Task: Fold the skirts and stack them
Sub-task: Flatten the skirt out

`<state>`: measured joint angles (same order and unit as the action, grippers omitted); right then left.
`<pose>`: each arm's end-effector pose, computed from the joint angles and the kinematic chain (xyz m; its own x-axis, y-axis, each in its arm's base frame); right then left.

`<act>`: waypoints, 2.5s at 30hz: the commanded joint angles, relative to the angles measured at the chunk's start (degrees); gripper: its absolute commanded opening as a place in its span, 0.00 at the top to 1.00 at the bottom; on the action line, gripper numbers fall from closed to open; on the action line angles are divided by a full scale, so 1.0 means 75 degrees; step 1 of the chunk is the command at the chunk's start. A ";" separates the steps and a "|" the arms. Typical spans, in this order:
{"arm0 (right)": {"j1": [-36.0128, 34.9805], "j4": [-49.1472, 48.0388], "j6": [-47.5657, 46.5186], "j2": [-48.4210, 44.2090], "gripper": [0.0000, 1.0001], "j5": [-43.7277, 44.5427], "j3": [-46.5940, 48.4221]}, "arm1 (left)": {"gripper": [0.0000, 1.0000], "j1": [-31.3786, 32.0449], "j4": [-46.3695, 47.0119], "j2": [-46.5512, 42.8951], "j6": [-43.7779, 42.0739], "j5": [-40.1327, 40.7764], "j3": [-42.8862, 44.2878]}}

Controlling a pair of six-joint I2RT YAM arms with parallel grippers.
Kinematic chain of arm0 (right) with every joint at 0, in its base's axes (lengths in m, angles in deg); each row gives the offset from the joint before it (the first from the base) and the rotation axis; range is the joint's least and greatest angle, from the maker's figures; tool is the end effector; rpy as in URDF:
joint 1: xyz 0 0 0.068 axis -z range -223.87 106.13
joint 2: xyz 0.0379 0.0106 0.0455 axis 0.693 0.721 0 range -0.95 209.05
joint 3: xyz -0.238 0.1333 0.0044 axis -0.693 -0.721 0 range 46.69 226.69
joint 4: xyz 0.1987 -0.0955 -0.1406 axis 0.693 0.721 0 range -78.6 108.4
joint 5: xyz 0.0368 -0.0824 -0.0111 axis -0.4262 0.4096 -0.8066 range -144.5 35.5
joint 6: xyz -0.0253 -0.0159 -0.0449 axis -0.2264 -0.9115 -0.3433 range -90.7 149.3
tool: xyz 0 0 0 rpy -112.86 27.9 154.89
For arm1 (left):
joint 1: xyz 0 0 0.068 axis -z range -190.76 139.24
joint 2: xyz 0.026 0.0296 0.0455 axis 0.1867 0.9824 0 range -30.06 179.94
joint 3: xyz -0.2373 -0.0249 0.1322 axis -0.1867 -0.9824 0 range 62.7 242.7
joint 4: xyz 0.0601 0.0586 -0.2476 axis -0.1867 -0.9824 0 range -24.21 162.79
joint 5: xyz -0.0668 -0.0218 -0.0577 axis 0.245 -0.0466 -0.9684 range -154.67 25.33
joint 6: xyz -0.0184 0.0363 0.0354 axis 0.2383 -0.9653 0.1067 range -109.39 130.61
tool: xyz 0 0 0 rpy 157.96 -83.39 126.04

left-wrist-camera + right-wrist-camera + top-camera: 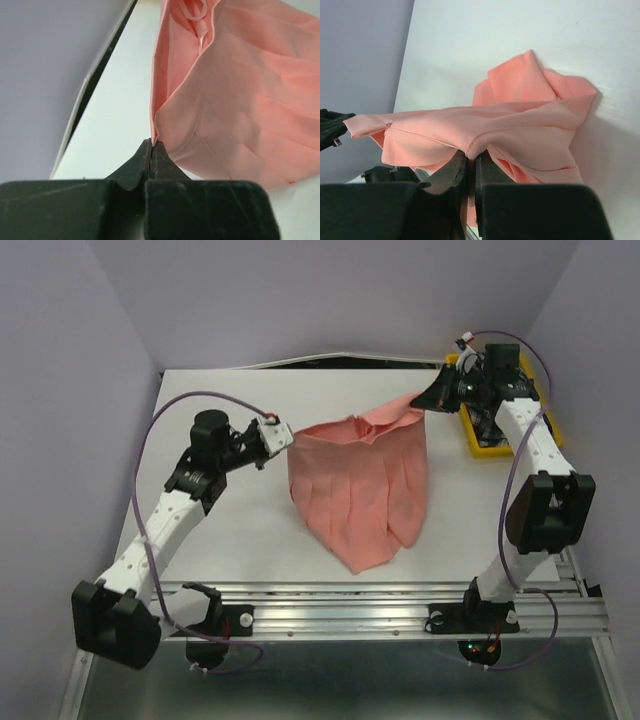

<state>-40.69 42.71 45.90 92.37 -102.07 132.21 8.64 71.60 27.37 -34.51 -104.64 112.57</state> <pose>0.3632 0.0062 0.3414 -0.7563 0.2349 -0.6106 -0.3323 0.6660 0.6679 0.2082 -0.0975 0.3478 0.5034 0.3985 -0.7667 0.7040 0.3253 0.6314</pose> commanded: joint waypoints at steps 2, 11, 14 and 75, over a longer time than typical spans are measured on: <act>-0.0201 -0.1561 0.0563 0.2093 0.99 0.0882 0.2995 | 1.00 -0.0699 0.2020 0.2133 0.1726 0.1449 0.1785; -0.0458 -0.1926 0.0730 0.3719 0.99 0.1070 0.6657 | 1.00 -0.1485 0.1262 0.4566 0.1822 0.0936 0.5904; -0.0553 -0.1843 0.0134 0.3321 0.99 0.1046 0.5818 | 1.00 -0.1229 0.0817 0.4029 0.1284 0.0302 0.5166; -0.3119 -0.0098 -0.0959 0.0905 0.38 0.1689 -0.2343 | 0.32 0.1575 -0.1154 0.2457 0.7117 0.2950 0.0160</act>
<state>-63.29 43.28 38.27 100.98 -94.46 115.56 22.39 64.57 47.83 15.50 -89.18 114.86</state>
